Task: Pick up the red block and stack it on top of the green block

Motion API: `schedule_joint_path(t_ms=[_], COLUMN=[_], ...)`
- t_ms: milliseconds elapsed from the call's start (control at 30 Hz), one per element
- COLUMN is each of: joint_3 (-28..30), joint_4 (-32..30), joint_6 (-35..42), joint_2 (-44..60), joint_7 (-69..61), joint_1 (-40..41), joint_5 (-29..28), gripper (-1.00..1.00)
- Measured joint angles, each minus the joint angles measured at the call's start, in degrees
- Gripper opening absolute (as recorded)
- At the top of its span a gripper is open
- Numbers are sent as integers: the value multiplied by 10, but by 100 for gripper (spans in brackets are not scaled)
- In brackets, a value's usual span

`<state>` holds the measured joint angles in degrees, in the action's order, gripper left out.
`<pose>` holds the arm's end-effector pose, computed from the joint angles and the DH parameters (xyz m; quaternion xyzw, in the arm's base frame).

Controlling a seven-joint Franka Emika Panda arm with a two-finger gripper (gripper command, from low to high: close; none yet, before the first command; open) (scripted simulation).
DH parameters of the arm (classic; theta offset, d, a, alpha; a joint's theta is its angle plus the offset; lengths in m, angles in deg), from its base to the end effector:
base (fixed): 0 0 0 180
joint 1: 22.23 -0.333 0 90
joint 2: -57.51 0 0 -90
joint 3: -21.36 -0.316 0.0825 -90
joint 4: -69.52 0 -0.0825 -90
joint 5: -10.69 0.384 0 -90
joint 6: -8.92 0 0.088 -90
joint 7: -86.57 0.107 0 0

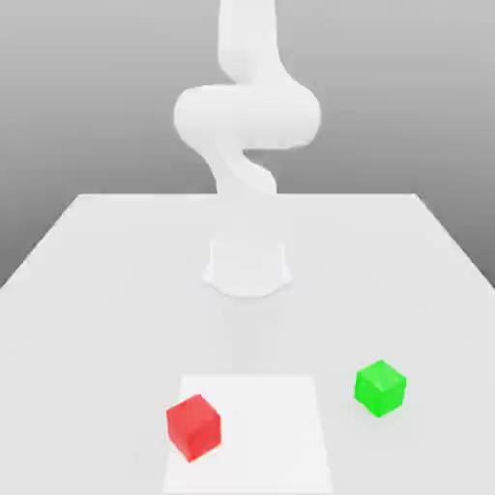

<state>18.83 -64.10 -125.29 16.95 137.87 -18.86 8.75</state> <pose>0.3820 -0.0006 0.6656 -0.8437 0.4051 -0.3305 0.1217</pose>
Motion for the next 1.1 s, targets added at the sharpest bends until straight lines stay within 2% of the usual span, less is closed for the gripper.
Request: schedule_joint_path(t_ms=[233, 467, 600, 767, 967, 1000, 1100], joint_3=[-56, -72, -66, -72, -43, -36, -36], joint_4=[-52, -102, -132, -165, -155, -153, -153], joint_6=[-67, -133, -174, -228, -311, -323, -323], joint_2=[153, 300, 379, 468, 569, 583, 583], joint_7=[155, 295, 354, 384, 416, 420, 420], joint_1=[85, 137, 150, 162, 140, 134, 134], joint_5=[-54, -91, -82, -22, -52, -57, -57], gripper=[0, 0, 0, 0, 0, -100, -100])
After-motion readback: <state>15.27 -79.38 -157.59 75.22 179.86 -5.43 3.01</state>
